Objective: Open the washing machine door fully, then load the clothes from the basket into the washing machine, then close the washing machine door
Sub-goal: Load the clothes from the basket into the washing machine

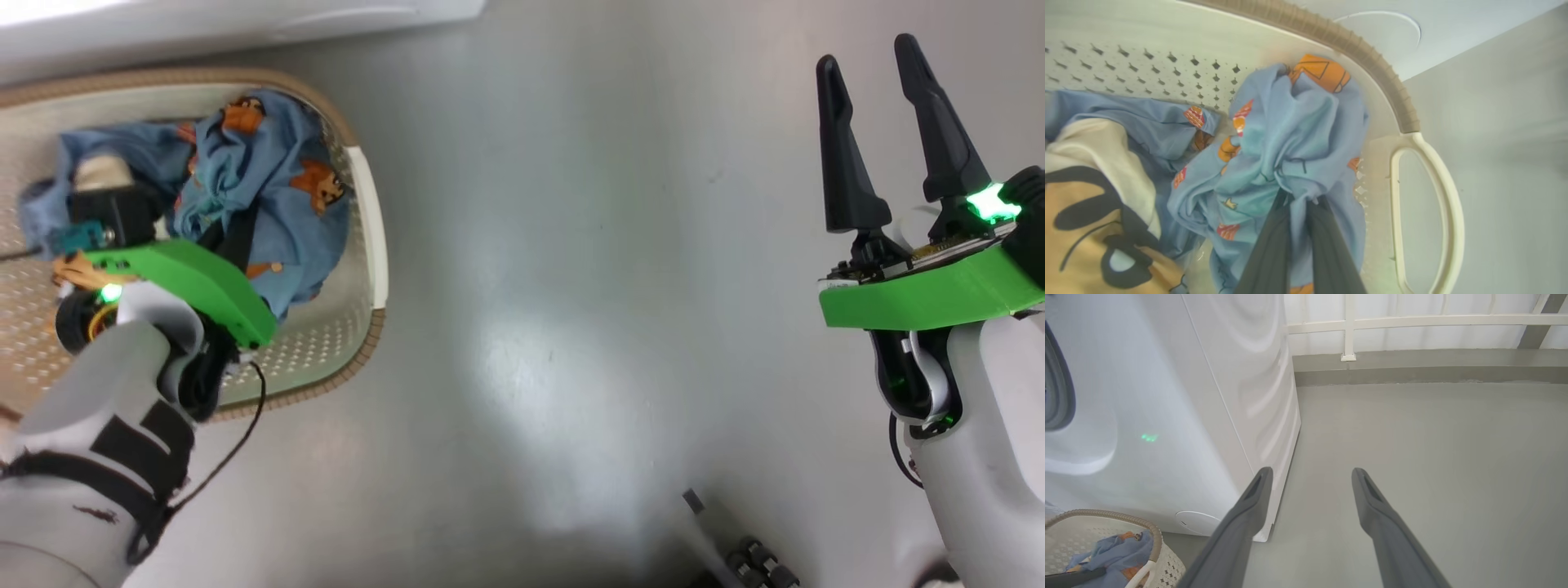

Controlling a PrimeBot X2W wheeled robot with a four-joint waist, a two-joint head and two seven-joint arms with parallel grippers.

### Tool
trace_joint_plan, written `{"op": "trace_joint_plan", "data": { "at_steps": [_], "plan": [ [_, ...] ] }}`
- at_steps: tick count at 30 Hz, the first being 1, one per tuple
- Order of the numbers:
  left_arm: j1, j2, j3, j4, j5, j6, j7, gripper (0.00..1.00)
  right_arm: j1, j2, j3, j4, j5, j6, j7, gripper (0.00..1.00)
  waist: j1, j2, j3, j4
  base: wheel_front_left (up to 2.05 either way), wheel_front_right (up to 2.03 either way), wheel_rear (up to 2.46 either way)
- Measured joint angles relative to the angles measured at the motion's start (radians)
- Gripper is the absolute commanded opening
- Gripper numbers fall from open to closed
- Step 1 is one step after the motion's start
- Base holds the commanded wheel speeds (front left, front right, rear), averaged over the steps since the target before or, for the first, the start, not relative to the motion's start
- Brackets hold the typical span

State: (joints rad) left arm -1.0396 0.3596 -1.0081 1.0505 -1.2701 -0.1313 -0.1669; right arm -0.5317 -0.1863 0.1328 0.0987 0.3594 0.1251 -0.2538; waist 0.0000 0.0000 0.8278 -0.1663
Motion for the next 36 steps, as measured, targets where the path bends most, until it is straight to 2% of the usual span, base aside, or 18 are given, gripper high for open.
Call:
{"op": "trace_joint_plan", "data": {
  "at_steps": [5,10,12,17,26,36],
  "plan": [
    [0.041,-0.002,0.001,0.0,-0.014,0.0,-0.066,0.0,0.012,-0.001,0.002,0.013,0.0,0.0,0.0,1.0,0.0,0.0001,-0.06,0.018,0.0,0.0,0.0],
    [0.095,-0.009,0.009,-0.008,-0.011,0.0,-0.081,0.0,0.04,-0.005,0.004,0.027,0.0,0.0,0.0,1.0,0.0,0.0,-0.128,0.035,0.0,0.0,0.0],
    [0.112,-0.01,0.04,-0.023,0.012,0.0,-0.081,0.0,0.057,-0.01,0.005,0.032,0.0,0.0,0.0,1.0,-0.0001,0.0001,-0.155,0.041,0.0,0.0,0.0],
    [0.161,-0.011,0.172,-0.074,0.113,0.0,-0.083,0.0,0.088,-0.022,0.005,0.04,0.0,0.0,0.0,1.0,-0.0001,0.0,-0.225,0.059,0.0,0.0,0.0],
    [0.348,-0.037,0.439,-0.183,0.362,0.0,-0.084,0.0,0.16,-0.036,0.01,0.061,0.0,0.0,0.0,1.0,-0.0002,0.0,-0.354,0.089,0.0,0.0,0.0],
    [0.563,-0.082,0.692,-0.38,0.616,0.0,-0.084,0.0,0.252,-0.05,0.013,0.078,0.0,0.0,0.0,1.0,-0.0002,0.0,-0.494,0.121,0.0,0.0,0.0]
  ]
}}
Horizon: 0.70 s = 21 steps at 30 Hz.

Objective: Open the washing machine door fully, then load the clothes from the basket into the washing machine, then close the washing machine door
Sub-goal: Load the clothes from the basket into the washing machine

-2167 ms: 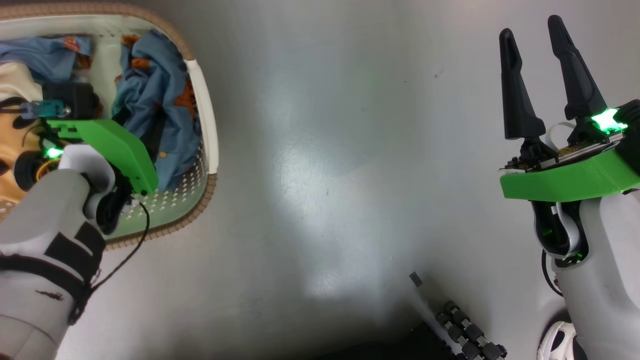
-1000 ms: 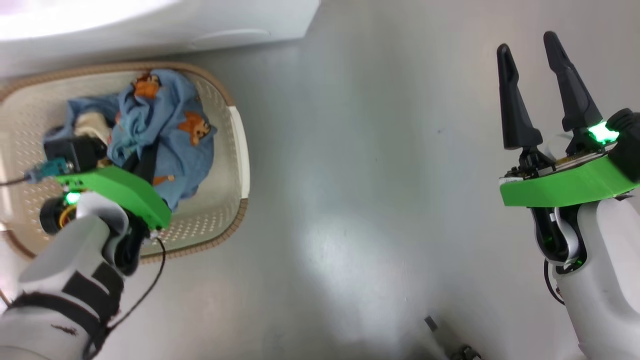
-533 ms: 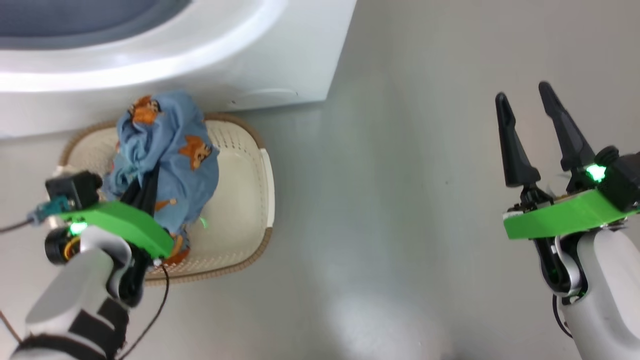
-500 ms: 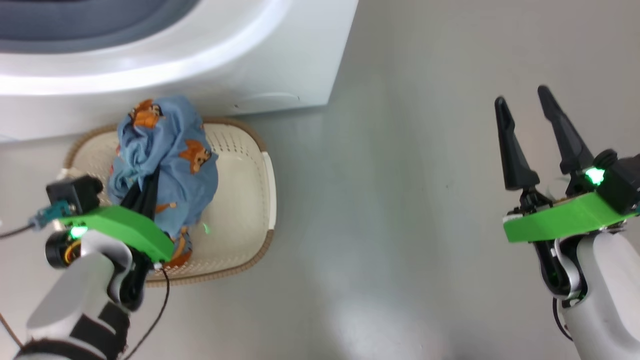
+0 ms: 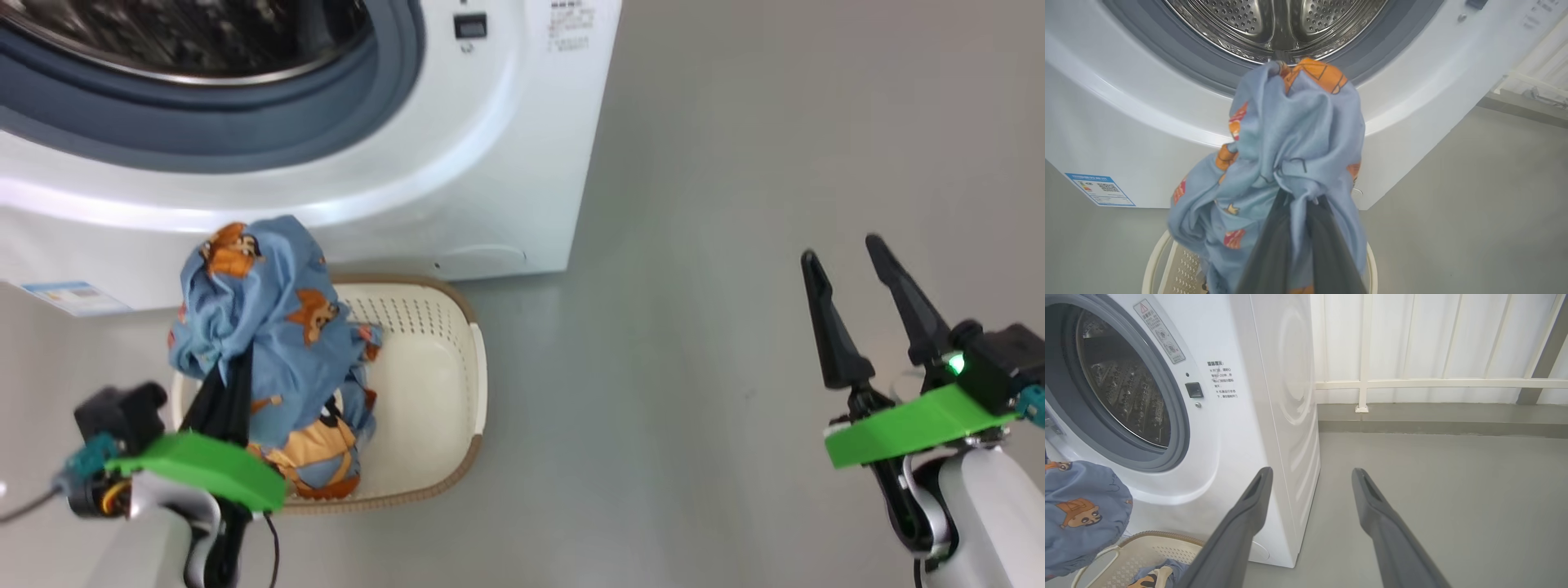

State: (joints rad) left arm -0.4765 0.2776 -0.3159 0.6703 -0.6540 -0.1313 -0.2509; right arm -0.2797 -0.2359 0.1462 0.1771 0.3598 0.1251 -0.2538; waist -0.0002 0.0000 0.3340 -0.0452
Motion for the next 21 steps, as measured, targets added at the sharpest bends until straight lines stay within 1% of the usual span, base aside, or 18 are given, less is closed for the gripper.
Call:
{"op": "trace_joint_plan", "data": {
  "at_steps": [4,13,21],
  "plan": [
    [0.093,-0.02,0.067,-0.089,0.079,0.0,0.0,0.0,0.041,-0.005,-0.01,0.003,0.0,0.0,0.0,1.0,0.0001,0.0,-0.053,0.015,0.0,0.0,0.0],
    [0.256,-0.06,0.185,-0.275,0.209,0.0,0.0,0.0,0.117,-0.013,-0.043,0.004,0.002,0.0,0.0,1.0,0.0001,0.0,-0.153,0.057,0.0,0.0,0.0],
    [0.351,-0.095,0.261,-0.408,0.265,0.0,0.0,0.0,0.153,-0.012,-0.062,0.002,0.002,0.0,0.0,1.0,0.0001,0.0,-0.195,0.091,0.0,0.0,0.0]
  ]
}}
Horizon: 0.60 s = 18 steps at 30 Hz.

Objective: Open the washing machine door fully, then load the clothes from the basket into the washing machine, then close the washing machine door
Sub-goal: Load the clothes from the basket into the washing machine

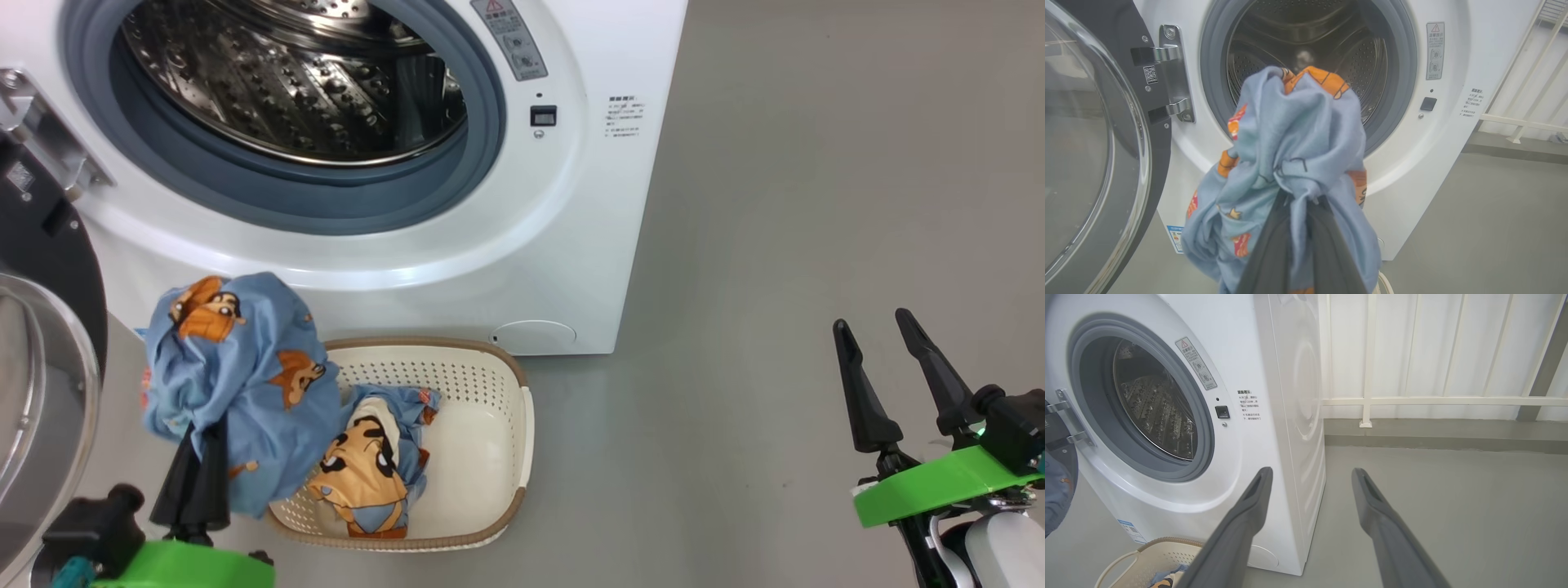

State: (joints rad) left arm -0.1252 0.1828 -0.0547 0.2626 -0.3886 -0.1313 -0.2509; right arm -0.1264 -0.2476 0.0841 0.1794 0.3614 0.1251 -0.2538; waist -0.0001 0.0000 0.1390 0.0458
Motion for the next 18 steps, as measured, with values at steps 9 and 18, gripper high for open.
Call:
{"op": "trace_joint_plan", "data": {
  "at_steps": [9,18],
  "plan": [
    [0.051,-0.029,0.039,-0.058,0.02,0.0,0.0,0.0,0.013,0.001,-0.017,-0.006,0.0,0.0,0.0,1.0,0.0001,0.0,0.003,0.005,0.0,0.0,0.0],
    [0.044,-0.04,0.05,-0.06,0.019,0.0,0.0,0.0,0.012,0.002,-0.018,-0.014,0.0,0.0,0.0,1.0,0.0001,0.0,0.037,-0.004,0.0,0.0,0.0]
  ]
}}
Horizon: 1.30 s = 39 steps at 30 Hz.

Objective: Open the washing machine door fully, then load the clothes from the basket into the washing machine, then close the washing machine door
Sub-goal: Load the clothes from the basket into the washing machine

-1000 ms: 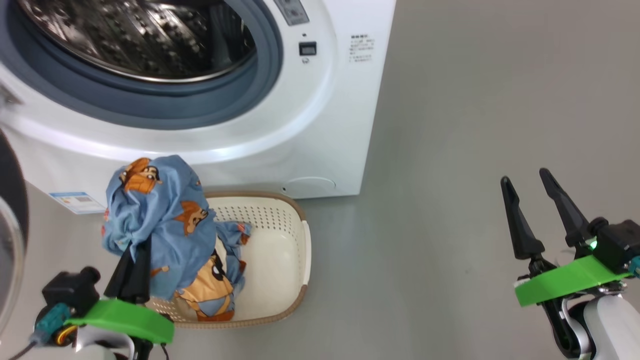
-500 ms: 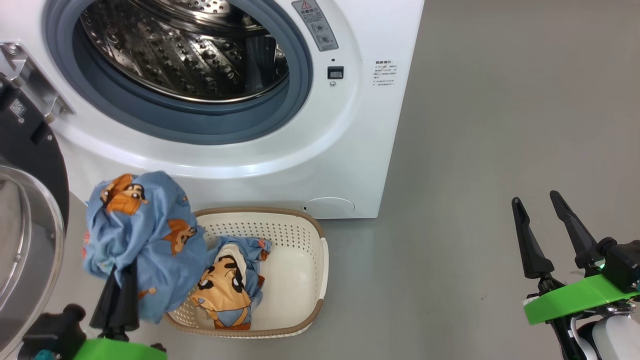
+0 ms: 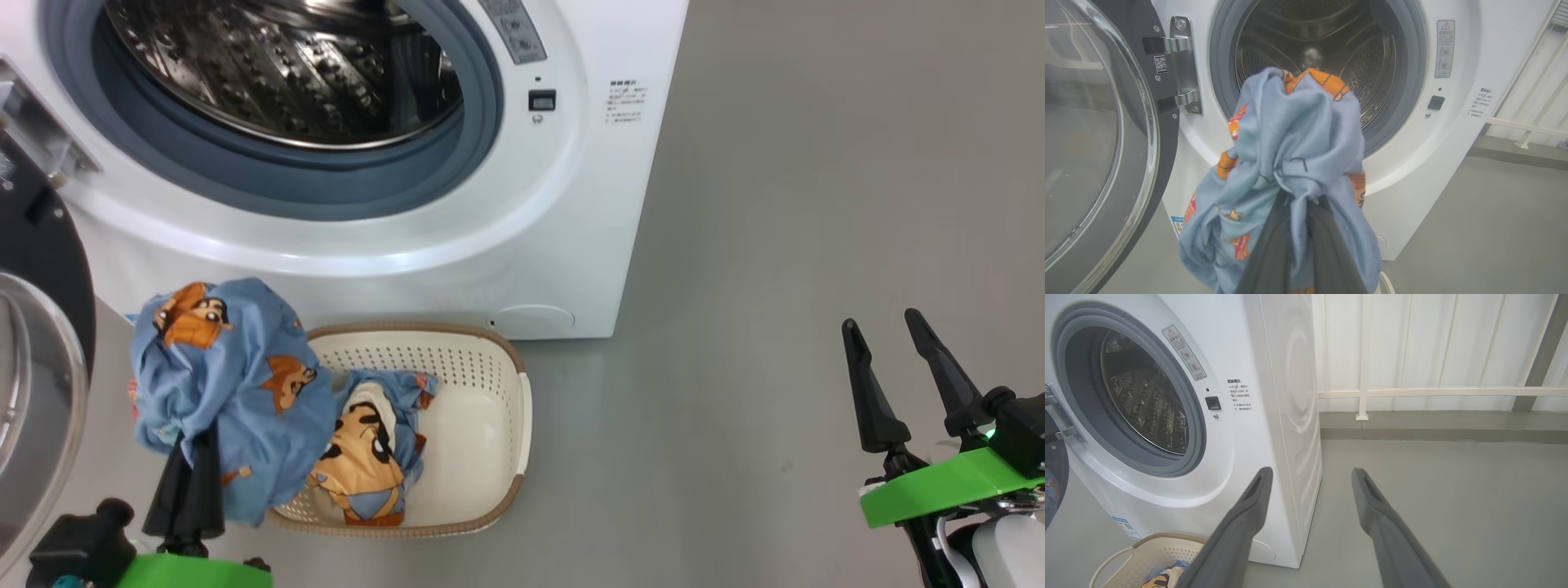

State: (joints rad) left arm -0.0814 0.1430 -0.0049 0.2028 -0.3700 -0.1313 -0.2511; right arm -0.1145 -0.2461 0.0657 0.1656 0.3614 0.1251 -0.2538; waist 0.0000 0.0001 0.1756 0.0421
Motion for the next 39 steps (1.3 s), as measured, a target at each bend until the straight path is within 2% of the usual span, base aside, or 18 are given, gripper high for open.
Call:
{"op": "trace_joint_plan", "data": {
  "at_steps": [7,17,39],
  "plan": [
    [-0.068,-0.004,0.001,0.001,-0.007,0.0,0.0,0.0,-0.021,0.001,-0.006,-0.01,0.0,0.0,0.0,1.0,0.0001,0.0,0.049,-0.006,0.0,0.0,0.0],
    [-0.316,0.008,0.018,0.078,-0.026,0.0,0.0,0.0,-0.114,0.004,-0.018,-0.028,0.0,0.0,0.0,1.0,0.0002,0.0,0.177,-0.016,0.0,0.0,0.0],
    [-0.925,0.127,-0.003,0.463,-0.036,0.0,-0.005,0.0,-0.249,0.037,0.002,-0.043,0.0,0.0,0.0,1.0,0.0001,-0.0001,0.413,-0.081,0.0,0.0,0.0]
  ]
}}
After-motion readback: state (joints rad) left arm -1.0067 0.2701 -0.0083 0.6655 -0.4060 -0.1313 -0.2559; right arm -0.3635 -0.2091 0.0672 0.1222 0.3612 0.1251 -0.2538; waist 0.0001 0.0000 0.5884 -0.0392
